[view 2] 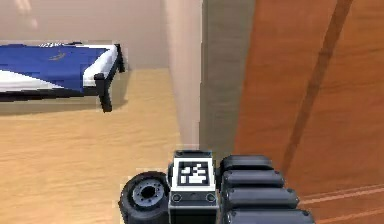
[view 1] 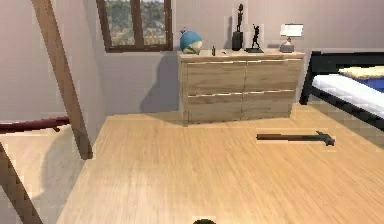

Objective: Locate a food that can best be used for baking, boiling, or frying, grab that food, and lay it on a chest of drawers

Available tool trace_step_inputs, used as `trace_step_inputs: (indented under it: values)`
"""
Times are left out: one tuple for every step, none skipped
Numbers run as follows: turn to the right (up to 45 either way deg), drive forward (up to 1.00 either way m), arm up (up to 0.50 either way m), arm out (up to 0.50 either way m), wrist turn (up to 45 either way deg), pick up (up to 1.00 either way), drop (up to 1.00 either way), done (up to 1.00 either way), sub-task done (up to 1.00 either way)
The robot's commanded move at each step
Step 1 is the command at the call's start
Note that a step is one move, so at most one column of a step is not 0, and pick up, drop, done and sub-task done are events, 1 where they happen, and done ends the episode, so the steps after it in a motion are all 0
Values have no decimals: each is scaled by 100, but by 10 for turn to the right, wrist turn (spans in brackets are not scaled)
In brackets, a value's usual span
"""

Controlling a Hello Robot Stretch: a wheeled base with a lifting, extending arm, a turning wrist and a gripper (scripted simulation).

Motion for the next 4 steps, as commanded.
trace_step_inputs:
  values:
    - [150, 0, 0, 0, 0, 0, 0, 0, 0]
    - [0, 100, 0, 0, 0, 0, 0, 0, 0]
    - [30, 0, 0, 0, 0, 0, 0, 0, 0]
    - [0, 100, 0, 0, 0, 0, 0, 0, 0]
